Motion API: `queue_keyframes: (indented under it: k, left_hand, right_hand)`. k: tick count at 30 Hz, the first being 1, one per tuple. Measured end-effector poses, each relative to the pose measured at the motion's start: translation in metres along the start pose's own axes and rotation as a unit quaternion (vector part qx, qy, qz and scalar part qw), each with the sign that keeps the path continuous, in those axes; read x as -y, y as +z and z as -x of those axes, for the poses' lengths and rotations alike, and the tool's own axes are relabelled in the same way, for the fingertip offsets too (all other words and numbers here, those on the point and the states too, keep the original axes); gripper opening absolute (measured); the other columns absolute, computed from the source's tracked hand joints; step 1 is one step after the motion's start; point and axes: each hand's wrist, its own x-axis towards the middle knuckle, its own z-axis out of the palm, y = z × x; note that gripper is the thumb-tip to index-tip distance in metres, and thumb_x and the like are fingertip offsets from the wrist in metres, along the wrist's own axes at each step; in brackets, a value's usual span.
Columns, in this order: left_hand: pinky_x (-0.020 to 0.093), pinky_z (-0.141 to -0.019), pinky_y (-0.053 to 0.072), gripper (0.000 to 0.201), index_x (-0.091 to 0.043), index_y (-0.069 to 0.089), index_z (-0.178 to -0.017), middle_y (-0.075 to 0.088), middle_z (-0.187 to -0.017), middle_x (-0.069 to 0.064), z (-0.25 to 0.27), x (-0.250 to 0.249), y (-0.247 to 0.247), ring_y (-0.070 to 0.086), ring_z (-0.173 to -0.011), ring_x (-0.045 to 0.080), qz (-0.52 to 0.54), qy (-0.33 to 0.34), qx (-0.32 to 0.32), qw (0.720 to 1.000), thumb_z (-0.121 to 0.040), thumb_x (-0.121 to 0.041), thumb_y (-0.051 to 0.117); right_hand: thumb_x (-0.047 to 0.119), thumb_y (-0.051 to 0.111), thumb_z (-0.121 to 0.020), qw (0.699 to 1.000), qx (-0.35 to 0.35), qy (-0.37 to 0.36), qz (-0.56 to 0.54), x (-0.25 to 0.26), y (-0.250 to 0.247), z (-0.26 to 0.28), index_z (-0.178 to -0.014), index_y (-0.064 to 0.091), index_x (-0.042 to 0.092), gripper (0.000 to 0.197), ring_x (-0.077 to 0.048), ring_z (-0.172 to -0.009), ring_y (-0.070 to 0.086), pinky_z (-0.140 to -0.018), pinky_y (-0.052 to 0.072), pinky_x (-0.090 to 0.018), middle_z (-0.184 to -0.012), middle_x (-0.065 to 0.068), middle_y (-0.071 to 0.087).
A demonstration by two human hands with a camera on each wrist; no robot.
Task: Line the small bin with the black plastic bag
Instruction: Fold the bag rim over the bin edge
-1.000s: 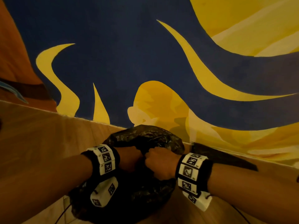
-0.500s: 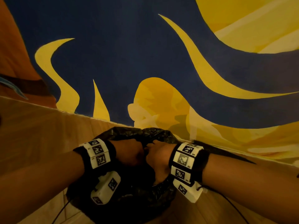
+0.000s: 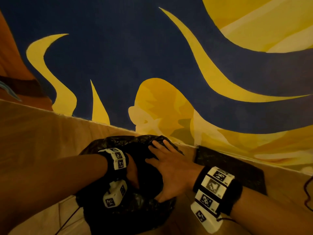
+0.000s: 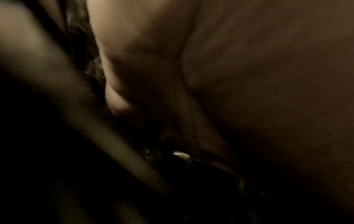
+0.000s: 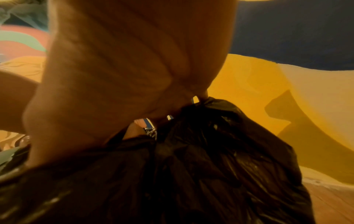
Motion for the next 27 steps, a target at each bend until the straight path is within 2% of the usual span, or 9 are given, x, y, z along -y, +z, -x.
queue_keyframes:
  k: [2,4,6,9,11,14,18,24,27]
  left_hand:
    - [0.02,-0.09,0.052,0.068,-0.02,0.069,-0.11,0.058,-0.142,0.01,0.004,-0.013,0.004,0.065,-0.103,0.015,0.084,-0.021,-0.014,0.996,-0.054,-0.051,0.089]
    - [0.033,-0.119,0.026,0.076,-0.016,0.039,-0.152,0.035,-0.16,0.01,0.004,-0.028,0.001,0.038,-0.143,0.026,0.068,0.007,-0.022,0.997,-0.089,-0.049,0.068]
    - [0.03,-0.119,0.02,0.069,-0.015,0.026,-0.157,0.031,-0.162,0.01,0.007,-0.039,0.0,0.028,-0.148,0.025,0.083,0.029,-0.029,0.996,-0.101,-0.042,0.055]
    - [0.02,-0.105,0.026,0.058,-0.011,0.038,-0.152,0.04,-0.157,0.011,-0.004,-0.04,0.002,0.037,-0.143,0.023,0.129,0.07,-0.074,0.986,-0.102,-0.033,0.056]
    - [0.021,-0.106,0.028,0.054,-0.006,0.041,-0.15,0.043,-0.155,0.014,-0.008,-0.04,0.004,0.039,-0.142,0.026,0.131,0.093,-0.085,0.983,-0.102,-0.029,0.056]
    - [0.022,-0.108,0.027,0.071,-0.002,0.039,-0.15,0.04,-0.156,0.016,-0.012,-0.041,0.005,0.037,-0.143,0.028,0.104,0.108,-0.088,0.985,-0.097,-0.047,0.055]
    - [0.027,-0.114,0.025,0.055,-0.007,0.042,-0.15,0.043,-0.155,0.014,-0.018,-0.039,0.009,0.039,-0.142,0.026,0.074,0.091,-0.095,0.989,-0.103,-0.033,0.054]
    - [0.034,-0.121,0.019,0.066,-0.02,0.038,-0.153,0.041,-0.158,0.005,-0.001,-0.04,0.007,0.034,-0.146,0.024,0.062,0.083,-0.097,0.99,-0.097,-0.046,0.06]
    - [0.041,-0.115,0.04,0.056,-0.028,0.053,-0.141,0.061,-0.14,0.0,0.029,-0.02,-0.005,0.054,-0.13,0.025,0.046,0.043,-0.131,0.989,-0.092,-0.053,0.062]
  right_hand:
    - [0.08,0.072,-0.063,1.0,-0.008,0.008,-0.024,0.0,0.003,0.003,-0.161,0.017,0.022,0.126,-0.023,-0.154,-0.025,-0.121,-0.023,-0.049,-0.171,-0.01,-0.004]
    - [0.081,0.073,-0.06,0.999,-0.017,0.014,-0.042,-0.001,0.009,0.005,-0.161,0.01,0.022,0.134,-0.022,-0.153,-0.028,-0.119,-0.024,-0.047,-0.171,-0.008,-0.009]
    - [0.082,0.075,-0.057,0.998,-0.028,0.016,-0.062,-0.001,0.015,0.004,-0.161,0.005,0.022,0.139,-0.021,-0.152,-0.029,-0.119,-0.023,-0.048,-0.171,-0.006,-0.01]
    - [0.081,0.077,-0.054,0.995,-0.04,0.017,-0.084,-0.002,0.02,0.005,-0.161,-0.001,0.024,0.144,-0.02,-0.152,-0.03,-0.125,-0.014,-0.051,-0.171,-0.004,-0.012]
    - [0.08,0.078,-0.053,0.994,-0.046,0.016,-0.093,-0.001,0.021,0.007,-0.161,-0.003,0.023,0.146,-0.02,-0.152,-0.03,-0.127,-0.009,-0.051,-0.171,-0.005,-0.014]
    - [0.076,0.08,-0.052,0.992,-0.052,0.019,-0.109,0.001,0.022,0.01,-0.161,-0.005,0.021,0.149,-0.019,-0.152,-0.031,-0.127,-0.009,-0.049,-0.17,-0.004,-0.016]
    - [0.073,0.083,-0.055,0.99,-0.061,0.024,-0.127,0.003,0.022,0.014,-0.16,-0.011,0.022,0.151,-0.015,-0.149,-0.035,-0.118,-0.02,-0.036,-0.168,0.003,-0.024]
    - [0.067,0.087,-0.053,0.988,-0.051,0.033,-0.142,0.002,0.021,0.018,-0.158,-0.02,0.025,0.156,-0.017,-0.149,-0.036,-0.126,-0.006,-0.048,-0.165,0.003,-0.034]
    - [0.063,0.09,-0.054,0.989,-0.053,0.039,-0.134,0.003,0.018,0.018,-0.158,-0.021,0.025,0.157,-0.02,-0.15,-0.035,-0.122,-0.012,-0.042,-0.164,0.002,-0.035]
